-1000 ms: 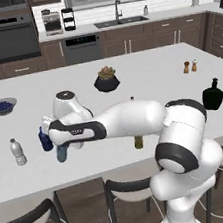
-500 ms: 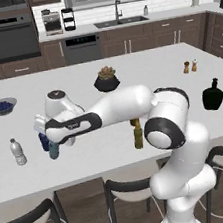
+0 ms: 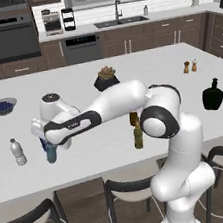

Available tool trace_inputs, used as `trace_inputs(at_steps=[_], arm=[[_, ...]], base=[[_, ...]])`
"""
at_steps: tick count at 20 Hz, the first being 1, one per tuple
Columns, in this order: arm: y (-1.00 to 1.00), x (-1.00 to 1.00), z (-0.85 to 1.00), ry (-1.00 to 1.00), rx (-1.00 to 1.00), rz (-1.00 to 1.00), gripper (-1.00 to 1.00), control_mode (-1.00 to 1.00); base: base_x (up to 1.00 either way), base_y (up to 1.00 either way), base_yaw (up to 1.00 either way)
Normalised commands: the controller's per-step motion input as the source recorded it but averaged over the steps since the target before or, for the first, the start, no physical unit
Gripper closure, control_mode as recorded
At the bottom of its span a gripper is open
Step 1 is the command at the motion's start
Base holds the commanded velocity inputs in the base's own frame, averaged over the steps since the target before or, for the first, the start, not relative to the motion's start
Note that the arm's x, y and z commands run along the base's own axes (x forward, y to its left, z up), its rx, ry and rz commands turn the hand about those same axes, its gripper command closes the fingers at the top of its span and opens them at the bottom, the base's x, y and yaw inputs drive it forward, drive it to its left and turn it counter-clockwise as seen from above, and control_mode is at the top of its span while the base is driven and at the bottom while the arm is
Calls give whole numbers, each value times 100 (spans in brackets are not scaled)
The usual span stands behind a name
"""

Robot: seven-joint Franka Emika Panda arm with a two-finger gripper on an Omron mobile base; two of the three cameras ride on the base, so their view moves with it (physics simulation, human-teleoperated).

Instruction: Move the plastic bottles in the middle to the plastics group, and the glass bottles in the middle to the glass group.

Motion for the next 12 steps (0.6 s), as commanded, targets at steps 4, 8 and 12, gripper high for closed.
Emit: trace_inputs(at_steps=[4,8,12], arm=[[3,2,-28,8,11,0,100,-100],[0,10,-33,1,13,0,100,-100],[0,2,-45,2,3,0,100,-100]], base=[[0,0,0],[0,0,0],[0,0,0]])
